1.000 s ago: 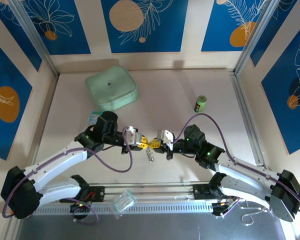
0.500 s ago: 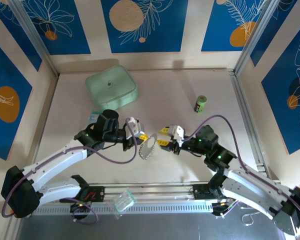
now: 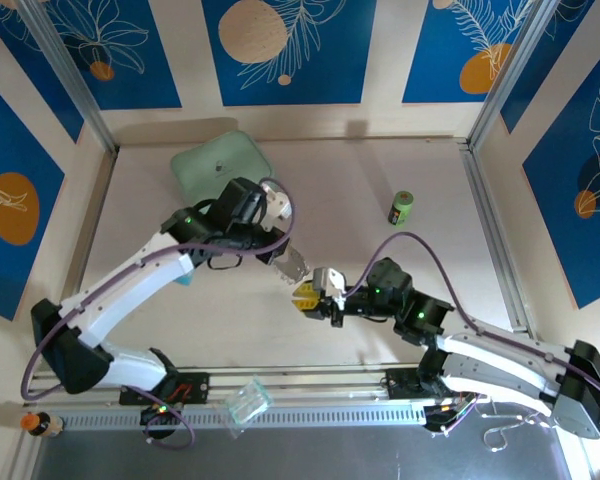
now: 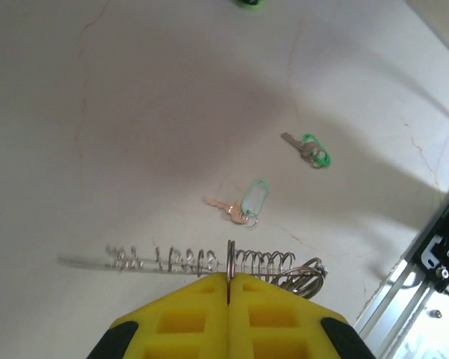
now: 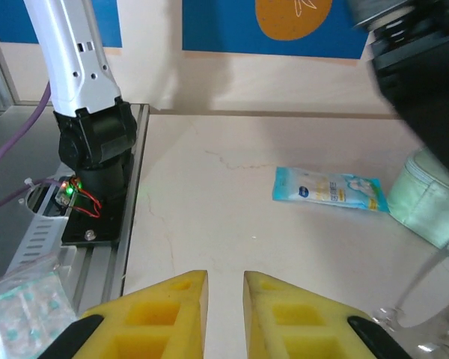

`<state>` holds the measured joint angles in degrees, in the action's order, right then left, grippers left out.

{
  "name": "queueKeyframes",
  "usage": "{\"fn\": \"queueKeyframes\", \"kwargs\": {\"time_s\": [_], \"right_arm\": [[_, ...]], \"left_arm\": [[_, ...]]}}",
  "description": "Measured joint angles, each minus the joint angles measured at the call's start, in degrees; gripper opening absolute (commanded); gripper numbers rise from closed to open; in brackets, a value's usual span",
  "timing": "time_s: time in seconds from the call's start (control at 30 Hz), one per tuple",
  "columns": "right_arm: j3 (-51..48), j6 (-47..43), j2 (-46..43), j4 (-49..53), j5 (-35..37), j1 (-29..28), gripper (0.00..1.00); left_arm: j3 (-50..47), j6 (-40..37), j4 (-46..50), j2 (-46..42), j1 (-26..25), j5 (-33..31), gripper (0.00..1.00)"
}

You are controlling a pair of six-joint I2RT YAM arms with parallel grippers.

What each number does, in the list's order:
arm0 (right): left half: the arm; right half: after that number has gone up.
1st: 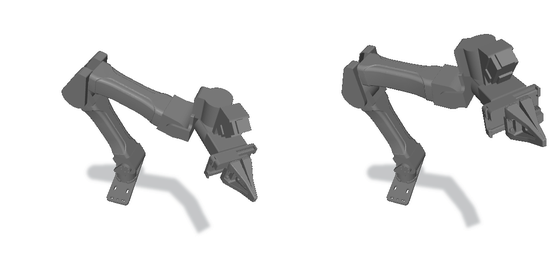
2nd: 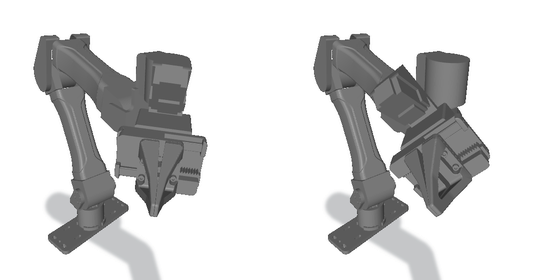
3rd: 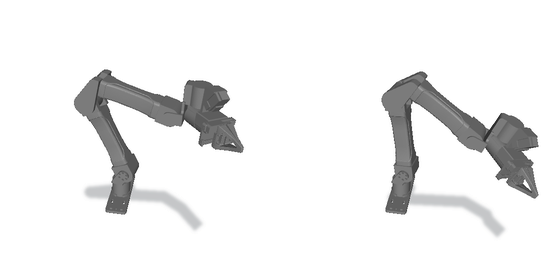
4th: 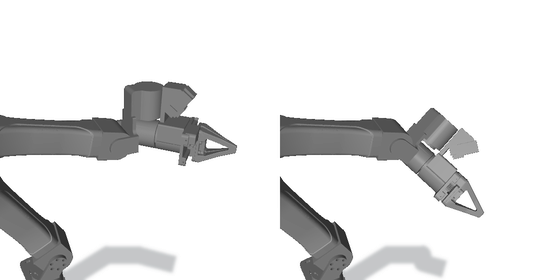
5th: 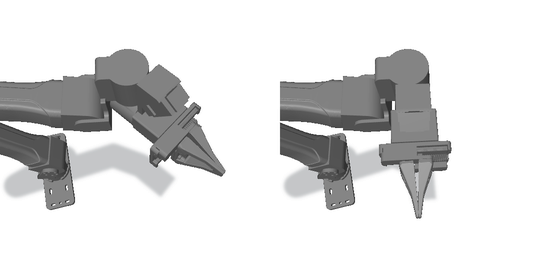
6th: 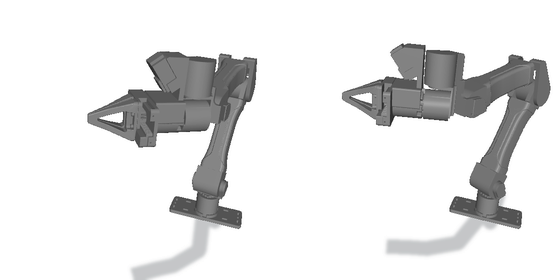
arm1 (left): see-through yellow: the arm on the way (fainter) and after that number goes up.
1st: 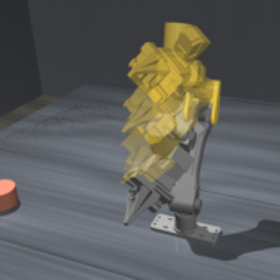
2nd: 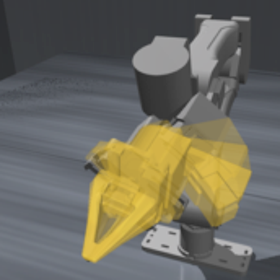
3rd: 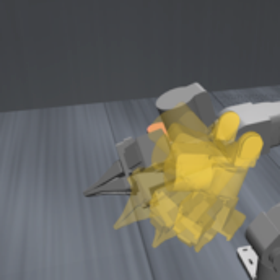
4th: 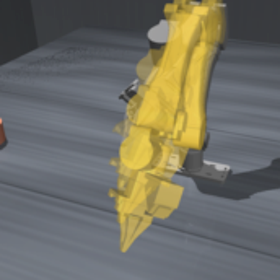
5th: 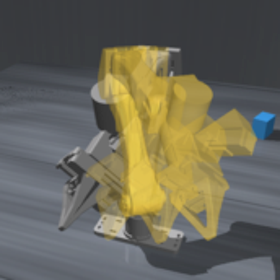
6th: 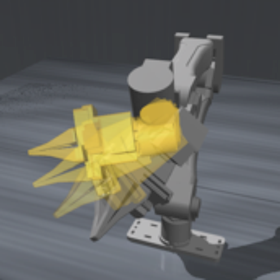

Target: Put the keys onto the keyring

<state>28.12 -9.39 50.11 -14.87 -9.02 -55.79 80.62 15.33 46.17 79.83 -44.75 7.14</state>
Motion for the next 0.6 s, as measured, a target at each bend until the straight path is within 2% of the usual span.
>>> {"fn": "queueKeyframes", "kwargs": {"time_s": [0.13, 0.27, 0.43, 0.6], "right_arm": [[-0.87, 0.68, 6.58, -7.69, 4.63, -0.90, 0.22], [-2.14, 0.61, 11.17, -13.35, 10.78, -0.79, 0.21], [-3.98, -0.52, 14.05, -18.71, 15.85, -0.74, 0.21], [-5.55, -3.39, 14.19, -21.53, 19.21, -0.90, 0.26]], "left_arm": [[8.41, 10.23, 10.27, 6.71, 0.00, -0.35, 0.00], [11.63, 21.40, 18.84, 11.17, 0.00, 1.29, 0.00], [13.35, 31.91, 25.79, 12.94, 0.00, 4.52, 0.00], [17.05, 39.30, 30.12, 13.29, 0.02, 6.54, 0.00]]}}
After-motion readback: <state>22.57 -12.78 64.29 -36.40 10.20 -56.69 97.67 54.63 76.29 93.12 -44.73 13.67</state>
